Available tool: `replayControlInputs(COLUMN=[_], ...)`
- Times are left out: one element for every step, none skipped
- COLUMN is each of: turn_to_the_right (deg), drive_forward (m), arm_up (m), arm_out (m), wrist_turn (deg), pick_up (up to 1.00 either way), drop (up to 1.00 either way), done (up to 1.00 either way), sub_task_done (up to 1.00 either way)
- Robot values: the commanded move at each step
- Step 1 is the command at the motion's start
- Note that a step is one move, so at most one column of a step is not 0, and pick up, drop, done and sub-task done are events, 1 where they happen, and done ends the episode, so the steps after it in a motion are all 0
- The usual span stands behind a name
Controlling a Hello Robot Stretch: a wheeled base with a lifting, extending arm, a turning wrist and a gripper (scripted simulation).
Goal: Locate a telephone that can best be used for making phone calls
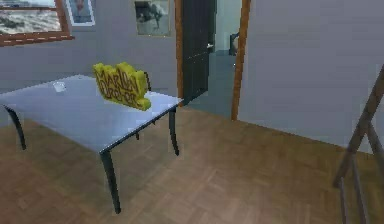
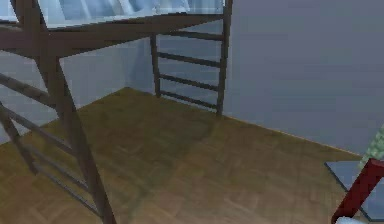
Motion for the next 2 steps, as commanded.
replayControlInputs(turn_to_the_right=[12.0,0.0], drive_forward=[0.00,1.00], arm_up=[0.00,0.00], arm_out=[0.00,0.00], wrist_turn=[0.0,0.0], pick_up=[0.00,0.00], drop=[0.00,0.00], done=[0.00,0.00], sub_task_done=[0.00,0.00])
